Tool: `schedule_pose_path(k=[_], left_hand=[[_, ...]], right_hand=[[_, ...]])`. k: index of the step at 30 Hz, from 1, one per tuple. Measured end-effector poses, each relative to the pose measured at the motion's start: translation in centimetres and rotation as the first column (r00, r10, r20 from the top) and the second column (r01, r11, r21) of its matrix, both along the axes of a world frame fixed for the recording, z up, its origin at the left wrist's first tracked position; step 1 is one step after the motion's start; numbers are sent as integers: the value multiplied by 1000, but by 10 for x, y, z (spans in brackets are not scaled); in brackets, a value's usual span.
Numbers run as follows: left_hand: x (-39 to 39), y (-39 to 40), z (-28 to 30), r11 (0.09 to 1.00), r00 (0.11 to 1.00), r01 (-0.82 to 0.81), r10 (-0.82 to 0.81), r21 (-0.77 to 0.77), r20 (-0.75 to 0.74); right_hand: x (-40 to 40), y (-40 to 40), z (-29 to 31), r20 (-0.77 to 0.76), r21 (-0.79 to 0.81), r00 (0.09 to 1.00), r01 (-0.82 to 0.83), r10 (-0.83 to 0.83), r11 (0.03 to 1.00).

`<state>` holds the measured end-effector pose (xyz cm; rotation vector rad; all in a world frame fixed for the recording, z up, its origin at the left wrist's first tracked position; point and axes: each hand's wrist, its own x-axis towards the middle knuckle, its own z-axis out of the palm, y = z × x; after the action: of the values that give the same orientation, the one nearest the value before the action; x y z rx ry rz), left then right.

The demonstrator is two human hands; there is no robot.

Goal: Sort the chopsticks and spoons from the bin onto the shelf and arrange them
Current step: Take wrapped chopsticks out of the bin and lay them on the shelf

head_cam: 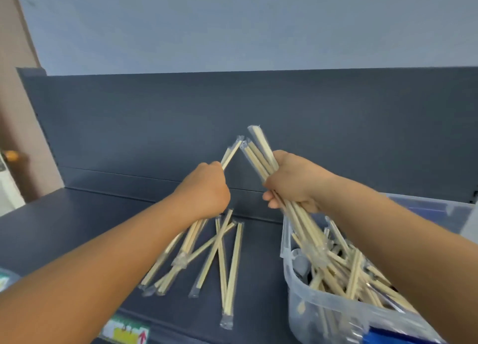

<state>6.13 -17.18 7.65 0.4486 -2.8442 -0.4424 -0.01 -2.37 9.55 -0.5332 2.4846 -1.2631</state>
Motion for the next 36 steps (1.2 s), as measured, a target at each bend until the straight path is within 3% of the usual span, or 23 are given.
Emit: schedule_pose_path(k=[9,12,18,26,36], left_hand=[[5,-79,-57,1000,989,27,-28,7,148],[4,-89,-68,1000,987,30,-29,-3,155],[7,-99,-81,995,966,97,-88,-26,244],[10,-88,-76,962,956,237,-206,-133,211],[10,-3,-32,885,912,401,-409,-236,13]], right_hand=[[22,-92,-56,-81,202,994,93,-77,975],[23,-106,-64,-56,384,992,122,-109,915],[23,-115,-83,-99,528,990,139,-102,838],[37,-103,-82,-158,577,987,75,20,813],[45,-7,-37,-358,461,933,205,-30,864]])
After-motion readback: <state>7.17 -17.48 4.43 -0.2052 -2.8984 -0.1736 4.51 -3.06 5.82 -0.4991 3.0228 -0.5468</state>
